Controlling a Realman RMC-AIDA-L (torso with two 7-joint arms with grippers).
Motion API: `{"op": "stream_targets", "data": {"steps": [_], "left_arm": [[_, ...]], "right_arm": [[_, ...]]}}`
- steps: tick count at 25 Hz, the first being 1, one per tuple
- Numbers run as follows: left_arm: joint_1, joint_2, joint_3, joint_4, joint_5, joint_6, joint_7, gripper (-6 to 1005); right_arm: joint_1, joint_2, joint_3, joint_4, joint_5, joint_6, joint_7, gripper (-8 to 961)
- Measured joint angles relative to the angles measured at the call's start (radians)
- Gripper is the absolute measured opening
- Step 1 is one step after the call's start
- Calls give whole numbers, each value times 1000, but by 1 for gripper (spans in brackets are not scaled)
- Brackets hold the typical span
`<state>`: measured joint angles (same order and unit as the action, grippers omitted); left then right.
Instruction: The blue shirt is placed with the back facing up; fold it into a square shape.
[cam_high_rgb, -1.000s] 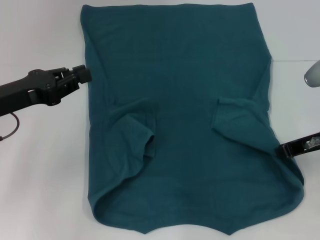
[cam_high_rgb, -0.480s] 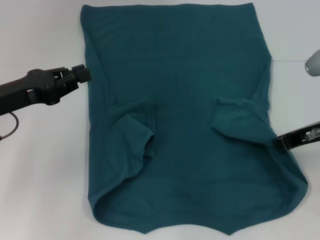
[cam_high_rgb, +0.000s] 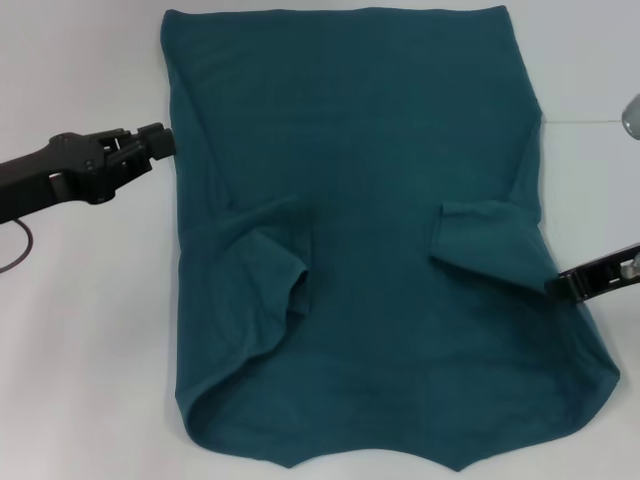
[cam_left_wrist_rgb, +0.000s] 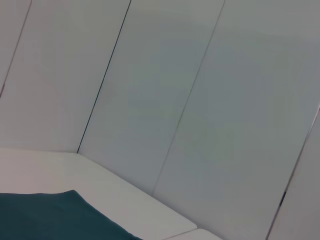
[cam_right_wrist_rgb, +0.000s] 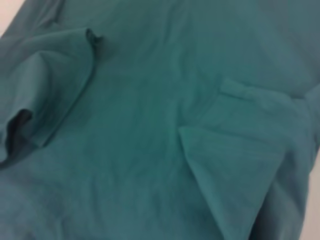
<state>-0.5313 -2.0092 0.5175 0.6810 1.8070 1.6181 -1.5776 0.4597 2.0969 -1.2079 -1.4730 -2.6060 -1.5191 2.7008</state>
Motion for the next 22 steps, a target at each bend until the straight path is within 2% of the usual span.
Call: {"op": "stream_targets", "data": {"steps": [3, 8, 12, 17, 22], "left_arm": [[-8, 0, 4, 0, 1, -4, 4, 172], [-11, 0, 6, 0, 3, -6, 7, 172], [0, 0, 7, 0, 4, -17, 8, 172], [5, 0, 7, 0, 4, -20, 9, 171], [4, 0, 7, 0, 5, -20, 9, 171]], "right_arm": [[33, 0, -14, 40, 6, 0, 1, 7], [120, -4, -19, 184, -2, 6, -12, 9], [146, -5, -18, 215, -4, 16, -24, 10], [163, -6, -10, 211, -4, 26, -30, 215], [173, -7, 24, 206, 60, 29, -79, 323]]}}
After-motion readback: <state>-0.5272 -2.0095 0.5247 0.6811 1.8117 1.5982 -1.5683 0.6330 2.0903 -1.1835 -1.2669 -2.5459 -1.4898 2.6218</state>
